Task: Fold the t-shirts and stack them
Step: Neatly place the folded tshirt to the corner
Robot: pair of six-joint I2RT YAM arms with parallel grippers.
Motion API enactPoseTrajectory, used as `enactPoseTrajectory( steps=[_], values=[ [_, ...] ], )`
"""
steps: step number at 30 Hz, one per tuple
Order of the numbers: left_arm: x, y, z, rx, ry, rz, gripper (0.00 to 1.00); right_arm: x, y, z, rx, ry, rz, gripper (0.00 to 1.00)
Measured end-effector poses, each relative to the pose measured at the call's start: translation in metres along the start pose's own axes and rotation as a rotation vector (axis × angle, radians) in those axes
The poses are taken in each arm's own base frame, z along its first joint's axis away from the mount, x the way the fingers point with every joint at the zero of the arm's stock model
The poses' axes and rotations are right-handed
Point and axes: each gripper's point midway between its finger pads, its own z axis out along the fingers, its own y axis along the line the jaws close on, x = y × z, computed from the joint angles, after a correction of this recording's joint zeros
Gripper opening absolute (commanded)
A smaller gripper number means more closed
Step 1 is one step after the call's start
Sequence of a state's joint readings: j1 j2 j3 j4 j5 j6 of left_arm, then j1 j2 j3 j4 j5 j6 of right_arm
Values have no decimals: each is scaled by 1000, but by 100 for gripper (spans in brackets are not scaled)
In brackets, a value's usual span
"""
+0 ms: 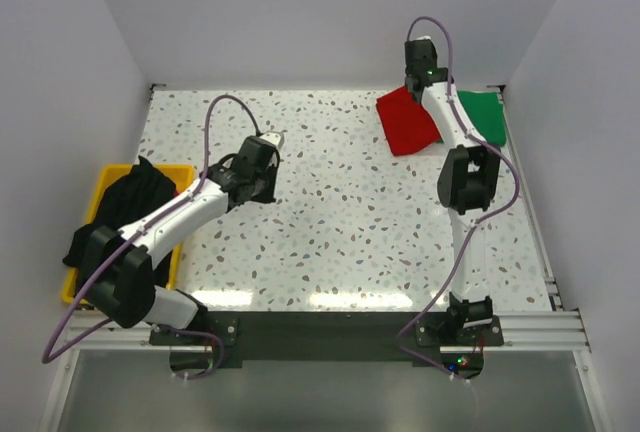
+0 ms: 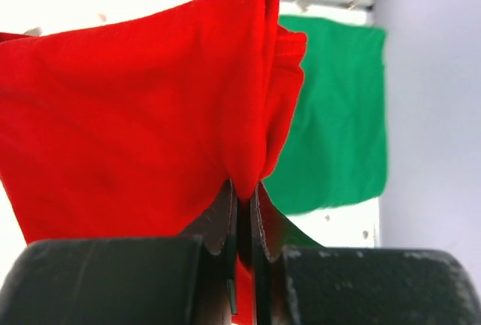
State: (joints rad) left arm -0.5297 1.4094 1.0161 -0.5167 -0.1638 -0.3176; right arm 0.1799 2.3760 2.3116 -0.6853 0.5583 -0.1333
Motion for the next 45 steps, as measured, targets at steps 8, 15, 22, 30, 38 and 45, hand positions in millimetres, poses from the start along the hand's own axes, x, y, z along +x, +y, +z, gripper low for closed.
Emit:
enactPoseTrajectory(
  steps=[8,15,22,30,38,45],
  values=[
    [13,1,17,5,67,-6,18,-5,-33,33,92,-18,-56,0],
    [22,0,23,18,101,-8,18,-23,-46,30,140,-62,-83,0],
    [26,-2,25,31,115,-8,18,-31,-54,27,181,-82,-109,0],
    [28,-3,25,38,120,-8,18,-34,-60,25,207,-88,-122,0],
    [31,-4,26,45,126,-8,18,-43,-69,15,219,-107,-117,0],
    [33,-5,26,53,132,-8,18,-61,-86,-9,234,-155,-84,0]
  ],
)
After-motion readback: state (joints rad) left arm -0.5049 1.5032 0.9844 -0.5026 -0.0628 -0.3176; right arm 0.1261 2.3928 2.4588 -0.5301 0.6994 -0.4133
